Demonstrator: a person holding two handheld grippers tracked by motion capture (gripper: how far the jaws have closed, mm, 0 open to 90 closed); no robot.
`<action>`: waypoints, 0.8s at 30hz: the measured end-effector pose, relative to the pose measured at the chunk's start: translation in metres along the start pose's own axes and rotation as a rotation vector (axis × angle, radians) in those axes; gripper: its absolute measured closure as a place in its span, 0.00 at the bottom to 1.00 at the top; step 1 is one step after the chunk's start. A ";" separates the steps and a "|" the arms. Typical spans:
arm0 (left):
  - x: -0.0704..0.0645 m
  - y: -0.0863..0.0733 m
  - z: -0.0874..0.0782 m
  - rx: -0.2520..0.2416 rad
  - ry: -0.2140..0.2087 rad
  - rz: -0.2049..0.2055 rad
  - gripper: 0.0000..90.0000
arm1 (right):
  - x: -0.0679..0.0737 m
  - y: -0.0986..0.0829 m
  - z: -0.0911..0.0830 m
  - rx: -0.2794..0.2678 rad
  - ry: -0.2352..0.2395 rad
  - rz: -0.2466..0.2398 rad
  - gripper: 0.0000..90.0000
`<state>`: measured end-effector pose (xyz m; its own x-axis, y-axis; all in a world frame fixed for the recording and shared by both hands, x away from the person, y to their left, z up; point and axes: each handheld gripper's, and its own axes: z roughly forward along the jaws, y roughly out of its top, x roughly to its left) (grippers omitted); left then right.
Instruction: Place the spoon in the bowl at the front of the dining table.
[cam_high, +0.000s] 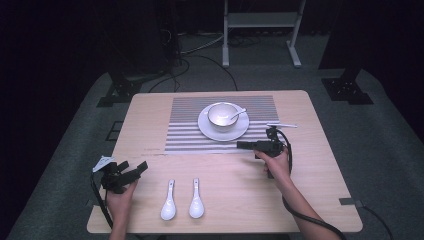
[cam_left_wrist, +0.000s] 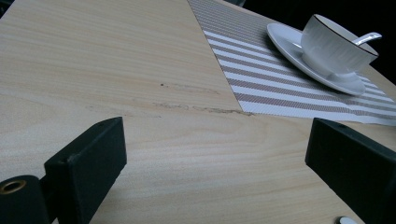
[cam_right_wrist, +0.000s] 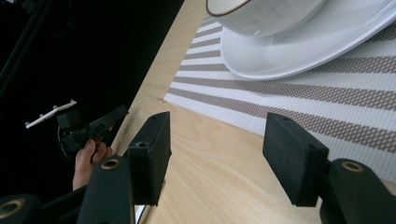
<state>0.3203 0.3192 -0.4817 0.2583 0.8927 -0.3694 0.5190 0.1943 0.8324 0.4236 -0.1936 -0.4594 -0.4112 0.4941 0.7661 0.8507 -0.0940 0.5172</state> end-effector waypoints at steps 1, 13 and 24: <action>0.000 0.000 0.000 0.000 0.000 0.000 0.04 | 0.001 -0.001 0.001 0.002 0.002 0.000 0.45; 0.000 0.000 0.000 -0.001 0.000 0.002 0.04 | 0.004 -0.021 0.004 0.044 0.020 -0.009 0.45; 0.000 0.000 0.000 -0.001 0.000 0.001 0.04 | 0.009 -0.036 0.005 0.076 0.043 -0.023 0.44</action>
<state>0.3204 0.3189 -0.4817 0.2585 0.8929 -0.3685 0.5181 0.1938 0.8331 0.3904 -0.1816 -0.4729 -0.4434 0.4579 0.7706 0.8624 -0.0165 0.5060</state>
